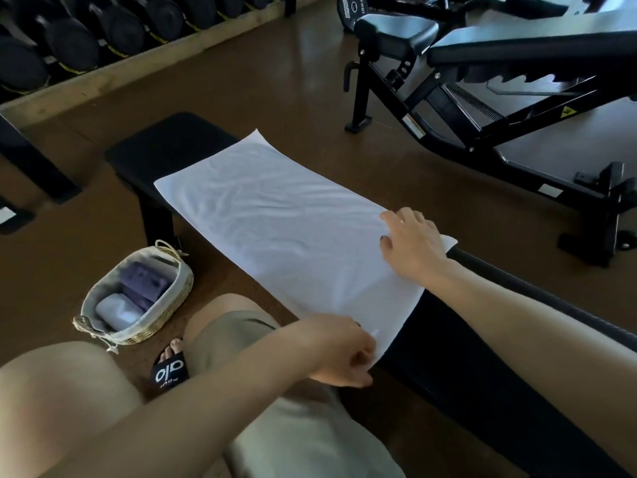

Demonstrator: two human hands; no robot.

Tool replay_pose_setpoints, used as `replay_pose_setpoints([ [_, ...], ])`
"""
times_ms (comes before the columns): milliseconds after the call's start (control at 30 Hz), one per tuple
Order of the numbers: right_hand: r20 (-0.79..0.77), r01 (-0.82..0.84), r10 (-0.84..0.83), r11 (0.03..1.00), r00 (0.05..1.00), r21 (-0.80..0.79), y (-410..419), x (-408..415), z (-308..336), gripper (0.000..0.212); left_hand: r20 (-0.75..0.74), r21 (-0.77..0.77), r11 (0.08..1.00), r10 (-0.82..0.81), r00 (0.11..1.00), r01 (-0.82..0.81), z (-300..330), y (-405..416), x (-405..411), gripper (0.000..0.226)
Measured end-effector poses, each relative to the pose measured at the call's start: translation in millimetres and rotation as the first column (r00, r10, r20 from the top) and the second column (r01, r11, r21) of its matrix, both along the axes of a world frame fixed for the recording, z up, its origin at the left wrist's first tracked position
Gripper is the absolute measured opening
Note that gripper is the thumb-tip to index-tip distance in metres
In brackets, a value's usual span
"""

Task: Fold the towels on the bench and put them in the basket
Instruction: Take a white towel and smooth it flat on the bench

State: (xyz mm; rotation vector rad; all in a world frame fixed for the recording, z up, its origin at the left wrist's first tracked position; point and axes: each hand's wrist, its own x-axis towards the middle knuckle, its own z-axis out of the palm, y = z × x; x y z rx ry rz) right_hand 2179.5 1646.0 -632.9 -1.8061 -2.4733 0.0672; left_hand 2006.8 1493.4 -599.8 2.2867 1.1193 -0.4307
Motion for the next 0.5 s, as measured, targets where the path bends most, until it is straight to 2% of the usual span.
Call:
replay_pose_setpoints([
  [133,0.038,0.216,-0.214,0.974,0.976,-0.063,7.5,22.5,0.2,0.044,-0.139,0.226,0.954,-0.168,0.976,0.197,-4.5,-5.5,12.5,0.031],
  [233,0.003,0.294,-0.295,0.95,0.955,-0.106,12.0,46.9,2.7,0.04,-0.173,0.328,0.907,-0.218,0.96,0.265,-4.3,-8.8,16.8,0.04],
  [300,-0.025,0.31,-0.314,0.944,0.949,-0.112,12.8,58.5,3.3,0.034,-0.176,0.374,0.888,-0.217,0.96,0.269,-3.2,-10.4,20.8,0.041],
  [433,-0.098,0.304,-0.324,0.936,0.941,-0.179,15.9,65.8,2.2,0.021,-0.138,0.403,0.893,-0.155,0.978,0.198,-5.5,-11.1,29.8,0.024],
  [500,-0.144,0.282,-0.307,0.945,0.941,-0.167,17.2,64.6,2.2,0.012,-0.124,0.396,0.904,-0.122,0.985,0.162,-6.2,-12.1,32.5,0.022],
])
